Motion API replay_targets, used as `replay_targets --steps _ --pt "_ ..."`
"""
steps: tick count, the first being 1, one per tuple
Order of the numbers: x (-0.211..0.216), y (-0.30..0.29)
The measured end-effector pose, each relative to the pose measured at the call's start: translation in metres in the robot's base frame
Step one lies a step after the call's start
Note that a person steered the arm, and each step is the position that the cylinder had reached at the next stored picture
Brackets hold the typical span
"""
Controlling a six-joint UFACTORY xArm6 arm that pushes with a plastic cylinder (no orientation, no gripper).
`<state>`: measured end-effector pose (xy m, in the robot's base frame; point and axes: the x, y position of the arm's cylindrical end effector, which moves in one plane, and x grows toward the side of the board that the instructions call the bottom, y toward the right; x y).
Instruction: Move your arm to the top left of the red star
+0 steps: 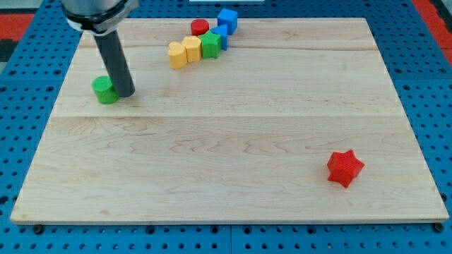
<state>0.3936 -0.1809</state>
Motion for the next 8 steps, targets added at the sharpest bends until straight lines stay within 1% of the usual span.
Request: replay_targets --steps 1,2,4,5,6,8 --pt "0.000 -0.001" --pt "0.000 0.013" --pt "0.000 0.105" --pt "0.000 0.161" --pt "0.000 0.178" --pt "0.000 0.184"
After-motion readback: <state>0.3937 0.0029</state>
